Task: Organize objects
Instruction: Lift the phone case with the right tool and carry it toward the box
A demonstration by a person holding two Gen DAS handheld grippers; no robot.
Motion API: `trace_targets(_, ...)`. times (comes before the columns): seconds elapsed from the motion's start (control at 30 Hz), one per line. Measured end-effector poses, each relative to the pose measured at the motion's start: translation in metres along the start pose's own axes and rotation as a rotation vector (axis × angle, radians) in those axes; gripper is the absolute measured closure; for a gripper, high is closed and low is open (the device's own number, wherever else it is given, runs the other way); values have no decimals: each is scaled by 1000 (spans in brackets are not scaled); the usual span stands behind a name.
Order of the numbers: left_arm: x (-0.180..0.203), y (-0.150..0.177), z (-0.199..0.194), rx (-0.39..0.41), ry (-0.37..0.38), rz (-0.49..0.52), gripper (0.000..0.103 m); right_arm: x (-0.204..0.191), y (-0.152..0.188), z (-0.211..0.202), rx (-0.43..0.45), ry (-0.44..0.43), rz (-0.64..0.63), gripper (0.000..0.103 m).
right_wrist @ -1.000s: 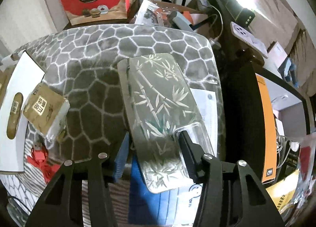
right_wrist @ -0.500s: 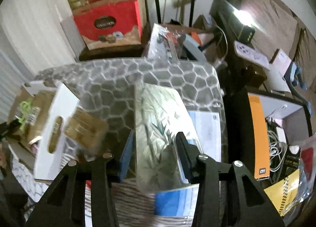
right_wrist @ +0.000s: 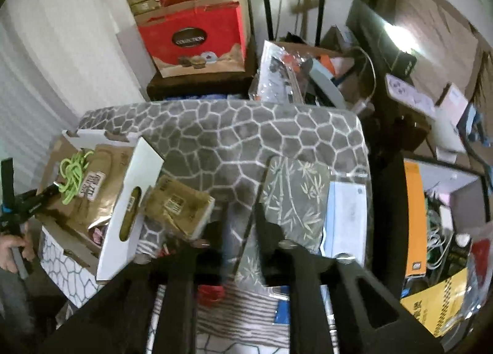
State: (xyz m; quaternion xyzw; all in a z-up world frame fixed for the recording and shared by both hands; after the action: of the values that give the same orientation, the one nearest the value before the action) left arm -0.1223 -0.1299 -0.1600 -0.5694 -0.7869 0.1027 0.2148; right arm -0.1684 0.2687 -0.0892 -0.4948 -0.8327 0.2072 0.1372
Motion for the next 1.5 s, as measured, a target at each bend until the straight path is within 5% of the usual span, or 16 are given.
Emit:
trace_targets(0.07,0,0,0,0,0,0,99,11,6,4,-11,47,25,27)
trace_targets(0.13,0,0,0,0,0,0,99,21,11,12,-30,93,53,20)
trace_targets(0.47,0,0,0,-1,1,-1,99,40,37,73,-166,112,163,19)
trace_targets(0.8,-1,0,0,0,2,-1,99,27,33,82,-190,196,79,22)
trace_targets(1.2,-1,0,0,-1,2,-3,99,14,-3,19,-15,155,63,23)
trace_targets(1.5,-1,0,0,0,3,-7,99,-86,-59,-21,100,-15,-147,23)
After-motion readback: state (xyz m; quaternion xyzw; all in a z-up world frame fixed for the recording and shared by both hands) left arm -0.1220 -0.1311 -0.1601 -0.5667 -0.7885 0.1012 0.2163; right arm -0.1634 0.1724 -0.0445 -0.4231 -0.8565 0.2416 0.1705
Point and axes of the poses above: each gripper's, at about its wrist camera, not at the fingertips, and z roughly the way its jaws point, x to its right, y to its underside, the point moved 5 cm from there along z, roughly the way its jaws point, and after that the axes turned 14 degrees about -z, right-handed, at the moved point
